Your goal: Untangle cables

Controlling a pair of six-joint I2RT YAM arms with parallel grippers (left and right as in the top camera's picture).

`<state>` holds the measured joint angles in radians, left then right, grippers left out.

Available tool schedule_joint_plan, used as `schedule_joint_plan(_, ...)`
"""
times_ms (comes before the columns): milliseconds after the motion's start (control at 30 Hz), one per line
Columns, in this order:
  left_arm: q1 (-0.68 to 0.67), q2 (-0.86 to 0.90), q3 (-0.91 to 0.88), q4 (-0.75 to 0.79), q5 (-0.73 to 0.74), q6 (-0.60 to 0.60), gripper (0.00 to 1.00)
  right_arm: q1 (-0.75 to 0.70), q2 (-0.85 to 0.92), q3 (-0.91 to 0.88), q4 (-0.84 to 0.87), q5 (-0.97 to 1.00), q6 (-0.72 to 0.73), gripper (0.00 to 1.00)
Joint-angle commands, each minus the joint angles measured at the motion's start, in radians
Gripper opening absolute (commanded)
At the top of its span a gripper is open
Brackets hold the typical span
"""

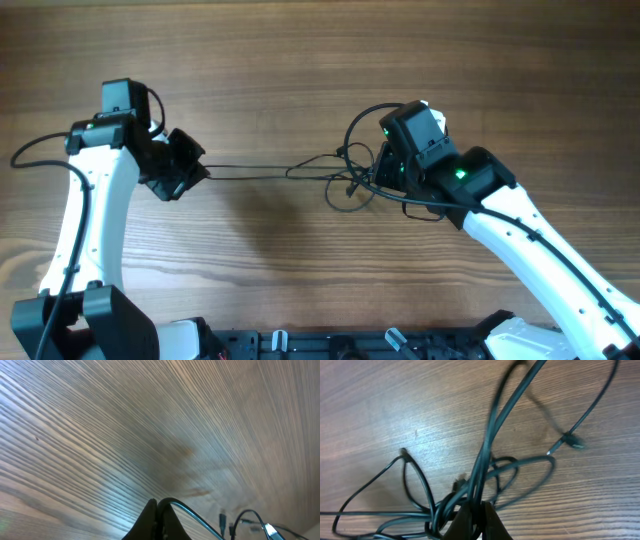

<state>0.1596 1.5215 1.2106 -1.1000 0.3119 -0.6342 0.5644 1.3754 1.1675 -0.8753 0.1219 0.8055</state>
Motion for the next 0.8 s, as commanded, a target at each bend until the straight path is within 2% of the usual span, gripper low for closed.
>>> schedule_joint_plan(0, 0.089, 0.005, -0.001, 0.007, -0.156, 0.001, 0.04, -0.026, -0.006, 0.010, -0.006, 0.129, 0.043, 0.15)
schedule_joint_plan(133, 0.092, 0.005, -0.001, 0.003, -0.066, 0.022, 0.04, -0.026, -0.006, 0.010, 0.054, -0.010, 0.028, 0.19)
schedule_joint_plan(200, 0.092, 0.005, -0.001, 0.008, 0.116, 0.121, 0.04, -0.025, -0.006, 0.010, 0.077, -0.068, 0.028, 0.19)
schedule_joint_plan(267, 0.092, 0.005, -0.001, 0.008, 0.251, 0.170, 0.04, -0.025, -0.005, 0.010, 0.087, -0.106, 0.029, 0.20)
schedule_joint_plan(367, 0.085, 0.005, -0.001, 0.007, 0.360, 0.187, 0.04, -0.025, 0.000, 0.009, 0.092, -0.134, 0.029, 0.33)
schedule_joint_plan(467, 0.065, 0.005, -0.001, 0.012, 0.339, 0.221, 0.04, -0.025, 0.030, 0.009, 0.103, -0.238, -0.011, 0.45)
schedule_joint_plan(567, 0.060, 0.005, -0.001, 0.014, 0.169, 0.163, 0.04, -0.025, 0.074, 0.009, 0.102, -0.311, -0.047, 0.52)
schedule_joint_plan(667, 0.060, 0.005, -0.001, 0.013, 0.019, 0.073, 0.04, -0.025, 0.137, 0.008, 0.079, -0.389, -0.047, 0.53)
schedule_joint_plan(767, 0.060, 0.005, -0.001, 0.014, 0.000, 0.068, 0.04, -0.024, 0.196, 0.008, 0.049, -0.475, -0.086, 0.53)
